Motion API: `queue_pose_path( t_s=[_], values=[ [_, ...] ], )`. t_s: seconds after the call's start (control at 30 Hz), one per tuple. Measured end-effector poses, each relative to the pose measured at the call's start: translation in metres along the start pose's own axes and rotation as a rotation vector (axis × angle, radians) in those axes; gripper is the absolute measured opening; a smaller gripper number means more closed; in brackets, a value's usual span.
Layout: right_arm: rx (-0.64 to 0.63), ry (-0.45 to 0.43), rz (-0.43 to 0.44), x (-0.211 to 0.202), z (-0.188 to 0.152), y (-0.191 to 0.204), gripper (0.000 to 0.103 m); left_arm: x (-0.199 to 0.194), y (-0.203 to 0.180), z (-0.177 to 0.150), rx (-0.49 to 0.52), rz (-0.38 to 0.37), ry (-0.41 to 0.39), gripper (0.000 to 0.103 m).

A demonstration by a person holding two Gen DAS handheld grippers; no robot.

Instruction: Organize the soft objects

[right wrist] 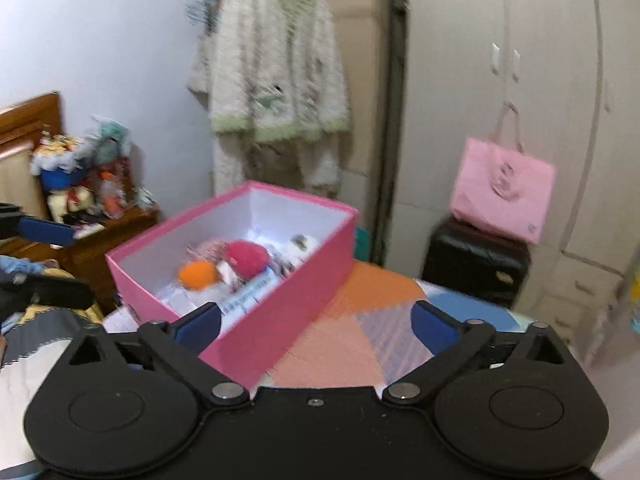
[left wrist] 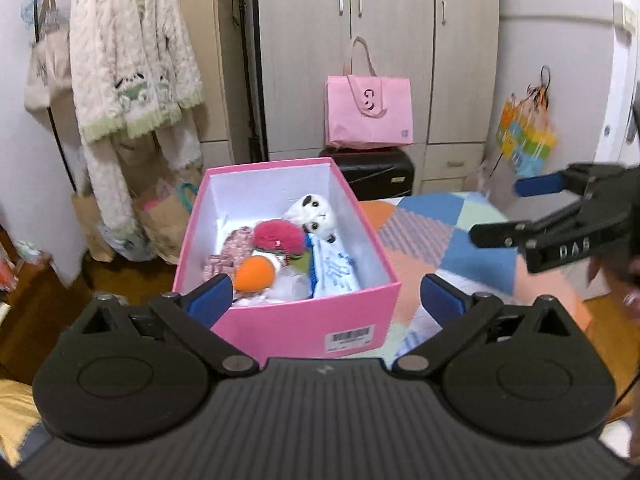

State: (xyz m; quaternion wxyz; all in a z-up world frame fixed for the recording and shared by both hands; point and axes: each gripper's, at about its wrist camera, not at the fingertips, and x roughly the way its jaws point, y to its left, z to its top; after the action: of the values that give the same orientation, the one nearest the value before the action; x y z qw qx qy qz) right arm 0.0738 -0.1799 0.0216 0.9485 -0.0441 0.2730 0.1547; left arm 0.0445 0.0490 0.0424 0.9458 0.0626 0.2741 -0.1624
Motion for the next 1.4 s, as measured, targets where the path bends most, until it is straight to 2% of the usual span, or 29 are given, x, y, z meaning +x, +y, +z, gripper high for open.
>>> queue_pose_path(
  t_s=[0.07,0.13,0.2,0.27,0.37,0.4,0.53,0.67,0.83,1.0,1.17,1.3,1.4],
  values=[
    [0.020,0.056,-0.076,0.002,0.001,0.002,0.103,0.001,-0.002,-0.002,-0.022,0.034,0.017,0.102],
    [0.010,0.064,-0.134,0.001,0.002,0.005,0.103,0.002,-0.004,-0.003,-0.035,0.065,0.040,0.102],
    [0.006,0.056,-0.141,-0.004,-0.001,0.007,0.103,0.001,-0.007,-0.004,-0.028,0.096,0.043,0.102],
    [0.054,0.052,-0.127,-0.010,-0.005,0.005,0.103,-0.006,-0.012,-0.008,-0.001,0.134,0.003,0.102],
    [0.167,-0.005,-0.172,-0.030,-0.017,0.003,0.103,-0.020,-0.027,-0.017,0.065,0.272,-0.073,0.102],
    [0.201,-0.038,-0.185,-0.038,-0.022,0.001,0.103,-0.023,-0.028,-0.018,0.060,0.273,-0.079,0.102],
    [0.247,-0.088,-0.250,-0.061,-0.034,0.005,0.103,-0.034,-0.025,-0.017,0.012,0.153,-0.075,0.102],
    [0.252,-0.124,-0.324,-0.073,-0.041,0.008,0.103,-0.038,-0.026,-0.017,0.001,0.172,-0.104,0.102],
    [0.284,-0.154,-0.326,-0.084,-0.048,0.005,0.103,-0.028,-0.027,-0.020,-0.025,0.163,-0.092,0.102],
    [0.255,-0.112,-0.384,-0.084,-0.050,0.019,0.103,-0.022,-0.024,-0.025,-0.077,0.179,-0.081,0.102],
    [0.275,-0.067,-0.331,-0.081,-0.055,0.023,0.103,-0.022,-0.027,-0.026,-0.085,0.217,-0.083,0.102],
    [0.231,-0.056,-0.395,-0.080,-0.055,0.031,0.103,-0.020,-0.031,-0.026,-0.086,0.241,-0.077,0.102],
    [0.220,-0.059,-0.402,-0.082,-0.057,0.034,0.103,-0.019,-0.033,-0.026,-0.092,0.238,-0.079,0.102]
  ],
)
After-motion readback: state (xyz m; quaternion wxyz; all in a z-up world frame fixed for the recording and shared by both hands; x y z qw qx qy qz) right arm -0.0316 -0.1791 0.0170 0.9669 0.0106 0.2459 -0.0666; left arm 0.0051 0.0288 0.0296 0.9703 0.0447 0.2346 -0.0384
